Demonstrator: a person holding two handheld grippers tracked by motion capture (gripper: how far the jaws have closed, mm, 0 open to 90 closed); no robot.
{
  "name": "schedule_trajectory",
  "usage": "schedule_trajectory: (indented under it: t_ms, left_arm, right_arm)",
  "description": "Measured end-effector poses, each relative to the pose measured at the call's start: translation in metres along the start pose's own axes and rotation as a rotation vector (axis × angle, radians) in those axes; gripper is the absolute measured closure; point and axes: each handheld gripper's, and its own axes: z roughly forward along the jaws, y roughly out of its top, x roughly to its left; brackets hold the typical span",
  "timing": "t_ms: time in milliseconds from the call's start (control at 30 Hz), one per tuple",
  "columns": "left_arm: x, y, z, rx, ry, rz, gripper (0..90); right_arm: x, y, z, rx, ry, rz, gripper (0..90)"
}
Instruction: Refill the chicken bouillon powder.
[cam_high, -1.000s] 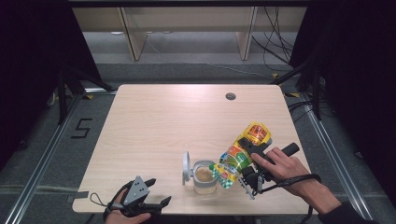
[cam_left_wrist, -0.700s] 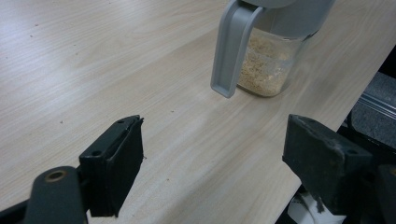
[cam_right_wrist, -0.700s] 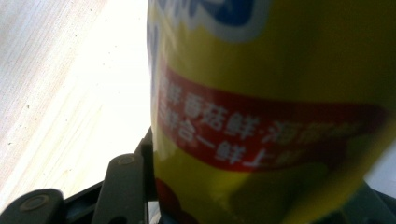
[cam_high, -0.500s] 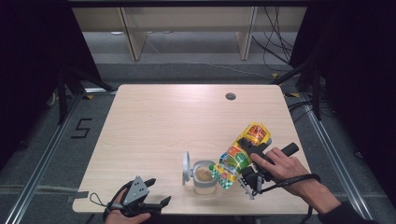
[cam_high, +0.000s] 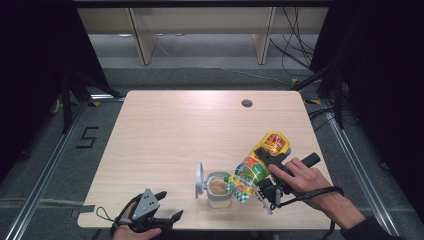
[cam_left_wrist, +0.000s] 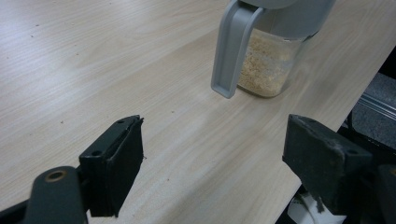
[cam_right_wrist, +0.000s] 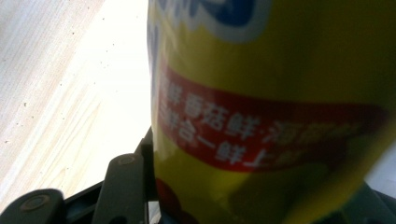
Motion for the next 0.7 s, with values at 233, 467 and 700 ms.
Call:
schedule_trajectory:
  t_ms: [233, 467, 700]
  left_arm:
    - [-0.0005, -0.0001, -0.0001, -0.009, -0.003, -0.012, 19.5]
    - [-0.0005, -0.0002, 0.0001, -0.007, -0.004, -0.012, 19.5]
    - [-0.0012, 0.0001, -0.0006, -0.005, -0.001, -0.016, 19.5]
  right_arm:
    - [0.0016, 0.0000, 0.0012, -0.007, 0.002, 0.015, 51.3]
    - [-0.0004, 0.0005, 0.0001, 0.001, 0.005, -0.003, 51.5]
    - [0.0006, -0.0002, -0.0008, 0.005, 0.005, -0.004, 51.6]
